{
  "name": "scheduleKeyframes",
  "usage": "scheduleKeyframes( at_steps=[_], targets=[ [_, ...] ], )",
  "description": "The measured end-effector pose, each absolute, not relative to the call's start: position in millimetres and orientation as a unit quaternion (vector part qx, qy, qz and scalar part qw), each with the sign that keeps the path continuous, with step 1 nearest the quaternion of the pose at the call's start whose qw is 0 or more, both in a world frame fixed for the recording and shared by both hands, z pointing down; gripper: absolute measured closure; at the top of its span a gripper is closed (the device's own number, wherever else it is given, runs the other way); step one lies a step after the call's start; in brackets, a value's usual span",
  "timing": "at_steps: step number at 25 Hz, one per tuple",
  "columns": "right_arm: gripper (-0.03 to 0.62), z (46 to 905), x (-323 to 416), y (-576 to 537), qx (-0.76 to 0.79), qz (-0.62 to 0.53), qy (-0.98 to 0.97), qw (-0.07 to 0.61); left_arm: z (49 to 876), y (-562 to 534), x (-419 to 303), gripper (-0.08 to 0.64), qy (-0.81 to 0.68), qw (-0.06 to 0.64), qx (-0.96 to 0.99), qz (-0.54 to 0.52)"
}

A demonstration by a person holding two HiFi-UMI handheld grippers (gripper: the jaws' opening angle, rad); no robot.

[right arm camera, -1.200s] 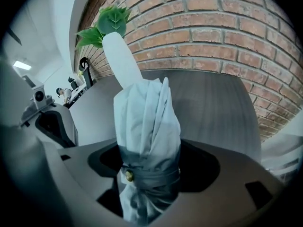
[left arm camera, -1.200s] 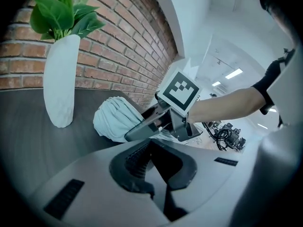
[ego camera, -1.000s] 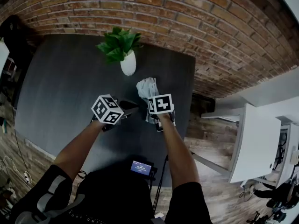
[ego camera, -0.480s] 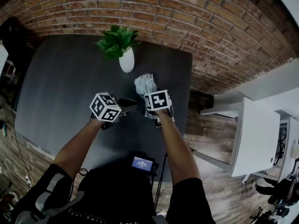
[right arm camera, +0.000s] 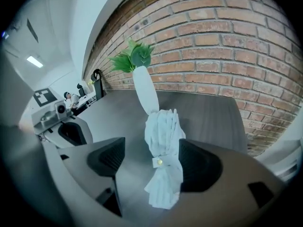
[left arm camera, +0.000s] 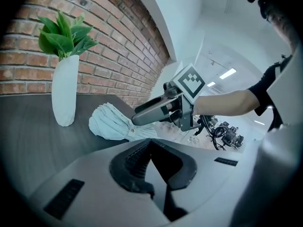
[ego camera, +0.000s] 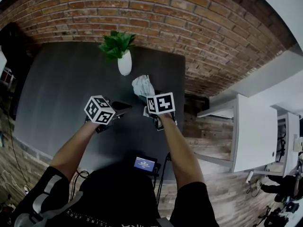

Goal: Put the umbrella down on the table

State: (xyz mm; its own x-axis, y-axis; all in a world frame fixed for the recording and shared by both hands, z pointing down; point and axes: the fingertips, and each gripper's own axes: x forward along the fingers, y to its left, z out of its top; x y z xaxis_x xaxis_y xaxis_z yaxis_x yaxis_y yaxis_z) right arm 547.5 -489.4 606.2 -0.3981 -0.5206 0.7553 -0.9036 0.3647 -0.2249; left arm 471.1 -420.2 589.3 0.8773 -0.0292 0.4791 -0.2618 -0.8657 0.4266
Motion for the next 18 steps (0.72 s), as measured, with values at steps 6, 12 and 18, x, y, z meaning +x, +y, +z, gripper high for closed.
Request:
scheduleKeyframes(
  at_steps=[6, 12, 18],
  targets=[
    [0.297, 575.1, 530.7, -445.6, 0.453, 0.329, -0.799, 0.220, 573.8, -392.0, 454.7, 0.557, -0.062, 0.233, 0.943, 0.229],
    [0.498, 549.4, 525.7, -396.8, 0.497, 0.279, -0.798, 0.198, 557.2, -352.8, 440.9, 0.557, -0.049, 0.215, 0.951, 0.216],
    [0.584, 534.5, 512.9, -348.8, 0.546, 0.244, -0.783, 0.173, 539.8, -321.3, 420.6, 0.557, -0.061, 0.221, 0.960, 0.160]
  ],
)
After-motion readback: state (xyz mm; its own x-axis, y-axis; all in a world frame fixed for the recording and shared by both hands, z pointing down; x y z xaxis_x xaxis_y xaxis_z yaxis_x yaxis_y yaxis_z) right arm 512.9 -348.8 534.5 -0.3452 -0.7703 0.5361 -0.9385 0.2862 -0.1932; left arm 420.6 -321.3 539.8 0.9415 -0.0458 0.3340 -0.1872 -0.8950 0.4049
